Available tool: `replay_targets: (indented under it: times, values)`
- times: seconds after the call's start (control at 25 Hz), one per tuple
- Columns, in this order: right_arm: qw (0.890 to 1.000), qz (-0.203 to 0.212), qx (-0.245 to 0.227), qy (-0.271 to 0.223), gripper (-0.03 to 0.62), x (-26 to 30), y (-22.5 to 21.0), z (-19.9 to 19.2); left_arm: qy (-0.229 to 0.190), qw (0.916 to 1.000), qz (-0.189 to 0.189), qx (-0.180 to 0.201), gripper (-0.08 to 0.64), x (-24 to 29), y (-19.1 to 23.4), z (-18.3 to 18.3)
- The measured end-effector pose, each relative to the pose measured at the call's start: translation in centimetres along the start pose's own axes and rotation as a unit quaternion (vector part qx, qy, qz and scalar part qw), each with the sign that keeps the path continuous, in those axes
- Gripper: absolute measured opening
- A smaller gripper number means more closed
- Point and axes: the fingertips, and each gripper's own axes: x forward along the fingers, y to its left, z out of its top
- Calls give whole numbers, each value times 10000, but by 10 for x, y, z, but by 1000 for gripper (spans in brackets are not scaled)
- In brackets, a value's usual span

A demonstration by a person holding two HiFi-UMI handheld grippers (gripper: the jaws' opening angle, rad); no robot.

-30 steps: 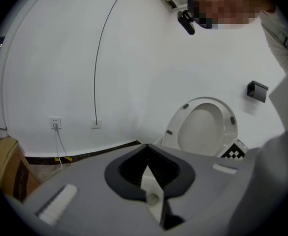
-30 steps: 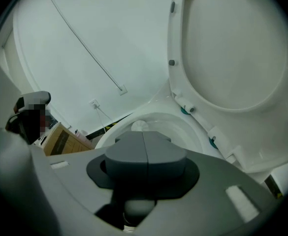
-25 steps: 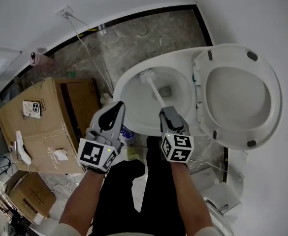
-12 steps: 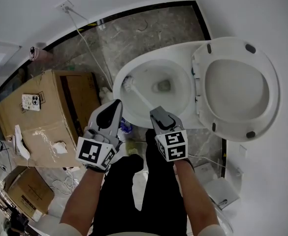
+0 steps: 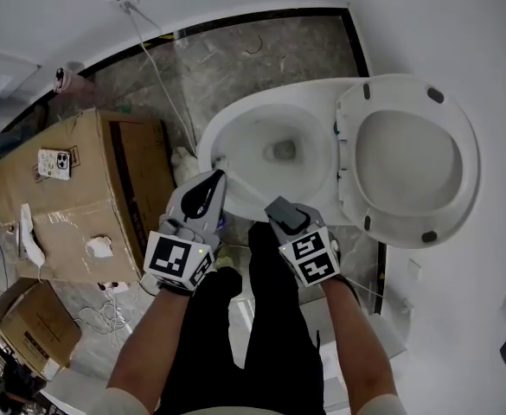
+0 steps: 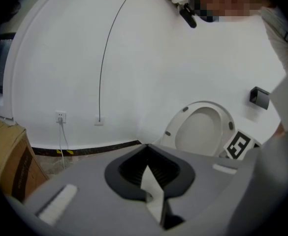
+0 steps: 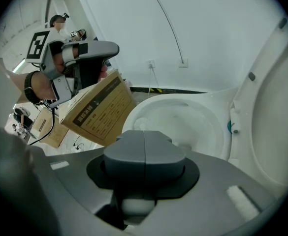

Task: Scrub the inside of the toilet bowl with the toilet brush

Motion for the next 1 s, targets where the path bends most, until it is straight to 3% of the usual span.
replay_targets:
  times: [0.24,0.48,0.72,1.0]
  values:
    - [9991,168,-282,263,164,-7,2,-21,-20,10000,2,3,6,0,-5,3]
    - [9920,218,-999,745,164,-29,-3,-36,29,10000,-71,-16,6,3,-17,-1]
    - [9814,100,-1543,1138,164,-45,-13,-49,128,9996,-208,-123,6,12,-36,-7]
    - [9719,-90,-1849,1457,164,-62,-24,-59,170,9991,-370,-114,6,21,-52,-5]
